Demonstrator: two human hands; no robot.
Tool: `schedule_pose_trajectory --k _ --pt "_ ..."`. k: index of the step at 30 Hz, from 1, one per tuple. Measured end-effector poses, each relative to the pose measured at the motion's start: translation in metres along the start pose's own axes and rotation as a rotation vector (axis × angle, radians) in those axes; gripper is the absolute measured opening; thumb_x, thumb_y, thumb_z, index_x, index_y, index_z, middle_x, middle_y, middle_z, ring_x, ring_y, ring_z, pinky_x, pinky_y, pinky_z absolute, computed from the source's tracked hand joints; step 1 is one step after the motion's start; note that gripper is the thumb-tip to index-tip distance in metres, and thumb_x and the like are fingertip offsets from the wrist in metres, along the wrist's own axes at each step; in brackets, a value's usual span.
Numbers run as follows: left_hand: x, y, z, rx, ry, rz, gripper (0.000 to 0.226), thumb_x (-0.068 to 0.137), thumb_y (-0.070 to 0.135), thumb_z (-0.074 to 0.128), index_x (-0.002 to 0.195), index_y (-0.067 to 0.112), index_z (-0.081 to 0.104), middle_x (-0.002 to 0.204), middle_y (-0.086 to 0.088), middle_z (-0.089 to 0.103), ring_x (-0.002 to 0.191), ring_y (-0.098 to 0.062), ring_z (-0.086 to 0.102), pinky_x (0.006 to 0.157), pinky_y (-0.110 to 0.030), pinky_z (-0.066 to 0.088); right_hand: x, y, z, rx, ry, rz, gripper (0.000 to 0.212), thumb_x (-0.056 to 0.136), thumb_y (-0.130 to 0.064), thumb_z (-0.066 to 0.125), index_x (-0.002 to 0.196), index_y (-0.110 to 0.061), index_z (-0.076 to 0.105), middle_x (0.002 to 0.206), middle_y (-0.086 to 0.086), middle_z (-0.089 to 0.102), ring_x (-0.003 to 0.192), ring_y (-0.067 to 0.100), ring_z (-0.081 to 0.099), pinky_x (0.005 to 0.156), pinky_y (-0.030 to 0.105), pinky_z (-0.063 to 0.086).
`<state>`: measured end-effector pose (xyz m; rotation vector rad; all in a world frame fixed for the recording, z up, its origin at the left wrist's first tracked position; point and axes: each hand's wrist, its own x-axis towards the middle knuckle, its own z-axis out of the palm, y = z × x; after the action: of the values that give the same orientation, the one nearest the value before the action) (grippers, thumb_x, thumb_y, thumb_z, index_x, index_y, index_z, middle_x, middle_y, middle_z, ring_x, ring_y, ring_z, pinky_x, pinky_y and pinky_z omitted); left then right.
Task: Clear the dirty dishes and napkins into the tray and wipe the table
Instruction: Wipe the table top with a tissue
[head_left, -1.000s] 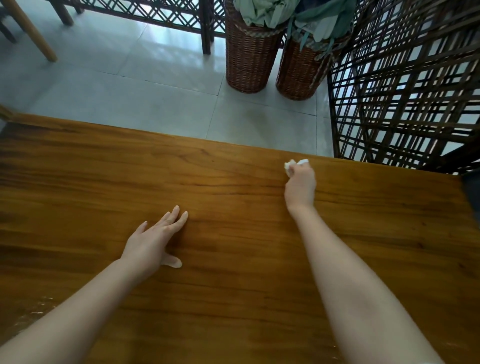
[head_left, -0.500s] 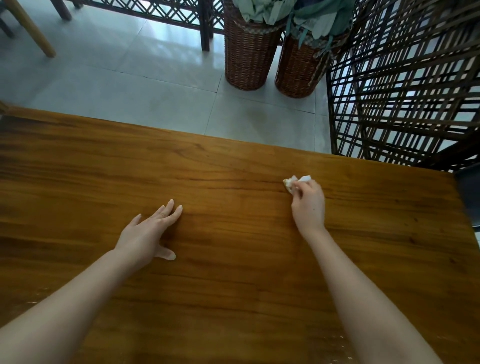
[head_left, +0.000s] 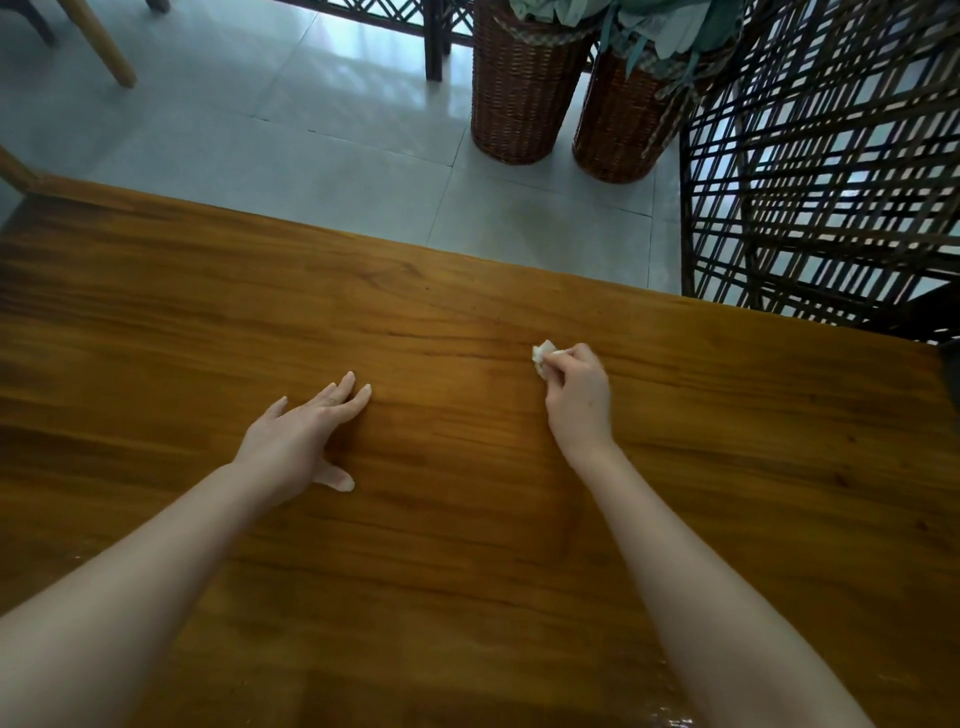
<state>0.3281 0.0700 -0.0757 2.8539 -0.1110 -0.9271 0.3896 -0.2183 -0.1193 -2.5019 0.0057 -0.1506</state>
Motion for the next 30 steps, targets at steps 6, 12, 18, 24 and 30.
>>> schedule_pose_trajectory --k 6,12,18,24,30 --pt "0.001 -0.002 0.002 0.017 0.001 0.004 0.114 0.071 0.033 0.082 0.153 0.034 0.003 0.161 0.010 -0.004 0.148 -0.013 0.006 0.118 -0.045 0.010 -0.045 -0.014 0.002 -0.092 -0.113 -0.123 0.026 0.092 -0.001 0.056 0.116 -0.003 0.066 0.096 0.005 0.059 0.090 0.015 0.053 0.078 0.027 0.051" --pt "-0.003 0.003 -0.002 0.115 -0.029 0.024 0.110 0.077 0.036 0.077 0.154 0.030 -0.001 0.162 0.005 -0.005 0.149 -0.016 0.005 0.119 -0.044 0.010 -0.082 0.017 -0.034 -0.186 -0.103 -0.061 0.025 0.090 0.003 0.056 0.110 -0.004 0.068 0.092 0.002 0.059 0.087 0.014 0.054 0.078 0.029 0.053" --pt "-0.019 -0.001 0.005 0.042 -0.059 0.111 0.101 0.085 0.036 0.069 0.154 0.027 -0.004 0.161 0.000 -0.011 0.149 -0.021 0.002 0.118 -0.044 0.013 -0.120 0.023 -0.047 -0.182 0.030 0.198 0.024 0.093 0.000 0.053 0.113 -0.002 0.067 0.089 -0.002 0.054 0.086 0.017 0.055 0.076 0.034 0.053" --pt "-0.067 -0.033 0.028 -0.099 -0.013 0.122 0.082 0.094 0.022 0.059 0.154 0.029 0.004 0.162 0.003 -0.004 0.148 -0.020 0.008 0.116 -0.042 0.022 -0.165 -0.021 -0.022 -0.133 -0.048 0.135 0.020 0.092 0.000 0.054 0.103 -0.005 0.070 0.084 -0.001 0.054 0.080 0.013 0.052 0.066 0.029 0.051" --pt "-0.109 -0.056 0.043 -0.129 0.017 0.074 0.079 0.095 0.020 0.058 0.154 0.029 0.006 0.162 0.002 -0.002 0.148 -0.020 0.009 0.116 -0.042 0.023 -0.212 -0.073 0.000 -0.015 -0.114 0.017 0.023 0.090 0.005 0.054 0.102 -0.005 0.071 0.086 -0.003 0.056 0.081 0.011 0.053 0.069 0.028 0.052"
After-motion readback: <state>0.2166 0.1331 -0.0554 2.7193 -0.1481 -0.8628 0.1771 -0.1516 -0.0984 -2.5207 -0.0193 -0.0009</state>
